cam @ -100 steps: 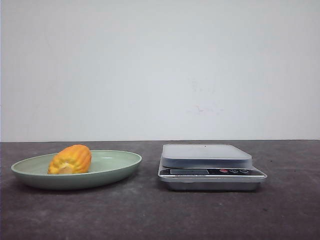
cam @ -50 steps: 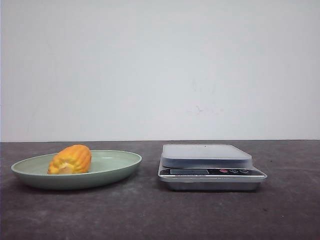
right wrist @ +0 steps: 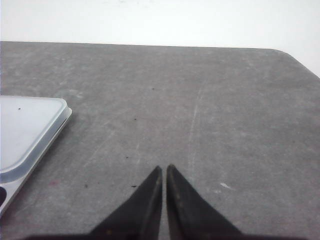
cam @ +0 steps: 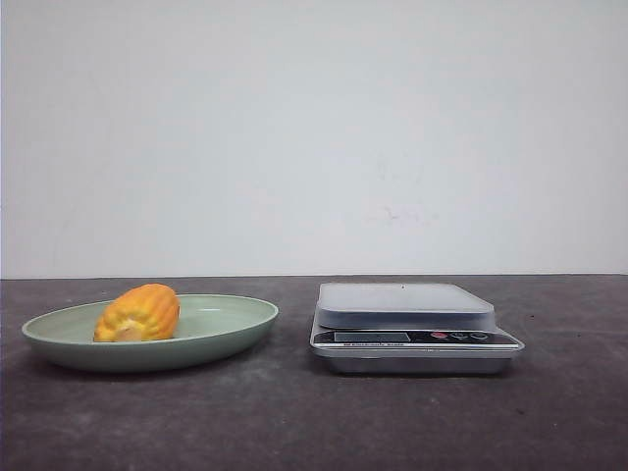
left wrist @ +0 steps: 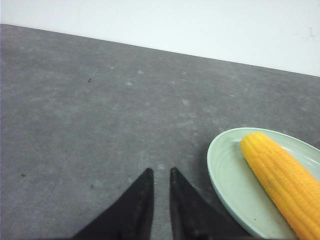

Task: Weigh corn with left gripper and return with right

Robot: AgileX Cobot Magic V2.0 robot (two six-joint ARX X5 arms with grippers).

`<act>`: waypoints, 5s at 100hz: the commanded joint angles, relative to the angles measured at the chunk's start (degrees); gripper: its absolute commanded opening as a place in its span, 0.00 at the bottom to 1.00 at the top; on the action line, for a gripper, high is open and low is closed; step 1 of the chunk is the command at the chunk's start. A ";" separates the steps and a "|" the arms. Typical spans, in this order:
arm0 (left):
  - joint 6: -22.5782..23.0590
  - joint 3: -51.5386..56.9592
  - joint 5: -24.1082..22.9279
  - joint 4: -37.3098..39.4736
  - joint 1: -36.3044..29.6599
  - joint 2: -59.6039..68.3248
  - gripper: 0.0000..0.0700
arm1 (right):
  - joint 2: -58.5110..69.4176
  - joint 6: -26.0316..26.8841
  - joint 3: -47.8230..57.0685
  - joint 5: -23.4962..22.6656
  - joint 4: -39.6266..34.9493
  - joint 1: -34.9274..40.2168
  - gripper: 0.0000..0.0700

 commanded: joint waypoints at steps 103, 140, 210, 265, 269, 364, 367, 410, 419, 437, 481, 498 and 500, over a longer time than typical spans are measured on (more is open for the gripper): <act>-15.91 5.31 1.88 1.86 -0.55 1.57 0.02 | 2.12 14.40 3.91 0.00 0.61 0.07 0.00; -8.41 40.79 4.07 -8.76 -1.03 29.16 0.03 | 23.56 10.84 38.38 -0.26 -12.44 0.57 0.00; -7.23 55.04 9.88 -19.12 -9.73 42.05 0.73 | 31.54 7.76 53.90 -6.25 -21.09 2.71 0.79; -7.56 55.04 0.94 -16.57 -22.08 70.75 0.73 | 34.01 7.80 53.92 -9.07 -22.40 2.71 0.79; -7.58 55.04 0.79 -16.55 -22.49 72.96 0.73 | 34.01 7.76 53.92 -9.07 -22.62 2.71 0.79; -8.52 55.08 -1.25 -14.45 -27.74 91.43 0.00 | 33.99 6.58 53.92 -8.96 -23.41 2.71 0.79; -8.52 55.21 -1.25 -14.53 -27.74 91.21 0.01 | 33.99 6.54 53.92 -8.96 -23.41 2.71 0.79; -5.99 71.52 -1.20 -28.30 -31.74 83.21 0.01 | 33.99 6.56 53.92 -8.96 -23.17 2.71 0.79; -6.51 74.99 -1.20 -28.06 -34.23 83.49 0.01 | 33.97 6.58 53.92 -8.96 -22.99 2.71 0.79; -8.52 79.95 -1.25 -24.37 -39.65 88.80 0.01 | 33.97 6.86 53.92 -9.01 -22.93 2.71 0.79; -12.24 96.30 -1.25 -26.12 -46.05 111.23 0.01 | 33.97 6.97 53.92 -9.01 -23.63 2.71 0.79; -12.37 96.48 -1.22 -26.12 -46.62 115.21 0.01 | 33.97 6.91 53.92 -8.98 -23.67 2.71 0.79; -12.39 96.48 -1.22 -26.40 -46.62 115.60 0.01 | 33.97 6.91 53.92 -8.98 -23.67 2.71 0.79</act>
